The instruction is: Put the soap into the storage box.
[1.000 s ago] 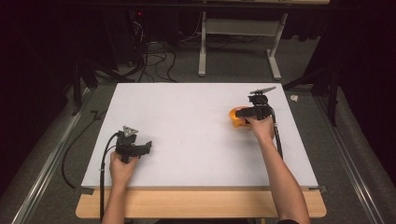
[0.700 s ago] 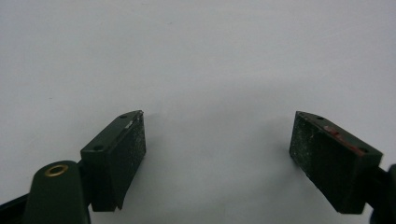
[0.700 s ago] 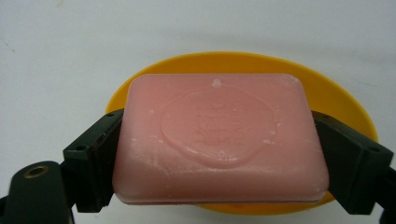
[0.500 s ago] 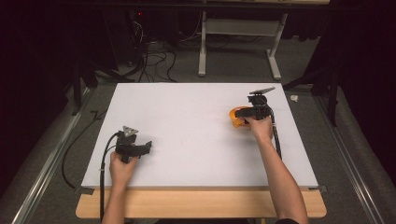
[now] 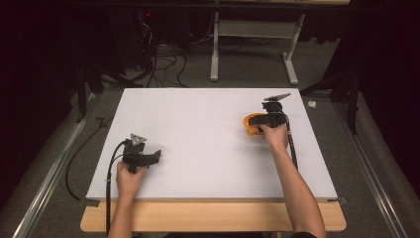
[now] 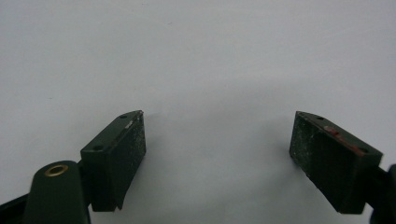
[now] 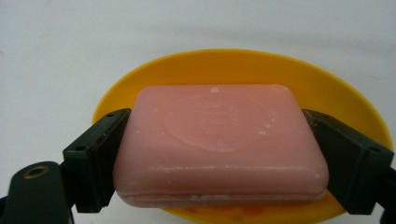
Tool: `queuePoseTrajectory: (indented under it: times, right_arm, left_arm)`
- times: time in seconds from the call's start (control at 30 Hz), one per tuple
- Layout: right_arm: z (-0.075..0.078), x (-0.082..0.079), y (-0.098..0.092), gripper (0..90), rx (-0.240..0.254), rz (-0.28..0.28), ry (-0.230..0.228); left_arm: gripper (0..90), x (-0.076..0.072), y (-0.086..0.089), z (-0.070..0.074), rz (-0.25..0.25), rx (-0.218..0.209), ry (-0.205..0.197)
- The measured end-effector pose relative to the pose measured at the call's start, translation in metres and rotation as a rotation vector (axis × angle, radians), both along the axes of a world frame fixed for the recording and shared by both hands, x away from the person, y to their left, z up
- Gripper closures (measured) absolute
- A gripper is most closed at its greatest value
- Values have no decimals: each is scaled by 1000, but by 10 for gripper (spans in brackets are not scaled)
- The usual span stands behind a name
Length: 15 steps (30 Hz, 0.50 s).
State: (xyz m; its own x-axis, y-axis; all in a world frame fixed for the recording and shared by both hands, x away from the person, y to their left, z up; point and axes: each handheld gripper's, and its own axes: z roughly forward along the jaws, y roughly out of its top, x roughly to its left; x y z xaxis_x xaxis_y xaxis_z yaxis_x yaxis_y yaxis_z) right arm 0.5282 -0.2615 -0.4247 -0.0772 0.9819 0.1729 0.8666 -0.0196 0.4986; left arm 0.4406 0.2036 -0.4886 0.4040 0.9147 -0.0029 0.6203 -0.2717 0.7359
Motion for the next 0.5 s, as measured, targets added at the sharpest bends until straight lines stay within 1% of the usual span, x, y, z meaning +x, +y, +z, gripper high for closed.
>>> queuePoseTrajectory:
  times: [0.2, 0.27, 0.3, 0.33, 0.4, 0.47, 0.5]
  right_arm:
    - [0, 0, 1, 132, -16, -2, -10]
    - [1, 0, 1, 131, -23, -2, -19]
    - [4, -1, 1, 128, -27, -5, -39]
    - [4, -1, 1, 128, -27, -5, -39]
    - [8, -3, 1, 128, -30, -4, -58]
    - [8, -3, 1, 128, -33, 2, -59]
    - [9, -4, 0, 130, -25, 3, -58]
  left_arm:
    - [189, 0, 0, 0, 0, 0, 0]
    - [189, 0, 0, 0, 0, 0, 0]
    - [189, 0, 0, 0, 0, 0, 0]
    - [189, 0, 0, 0, 0, 0, 0]
    - [189, 0, 0, 0, 0, 0, 0]
    - [189, 0, 0, 0, 0, 0, 0]
    - [189, 0, 0, 0, 0, 0, 0]
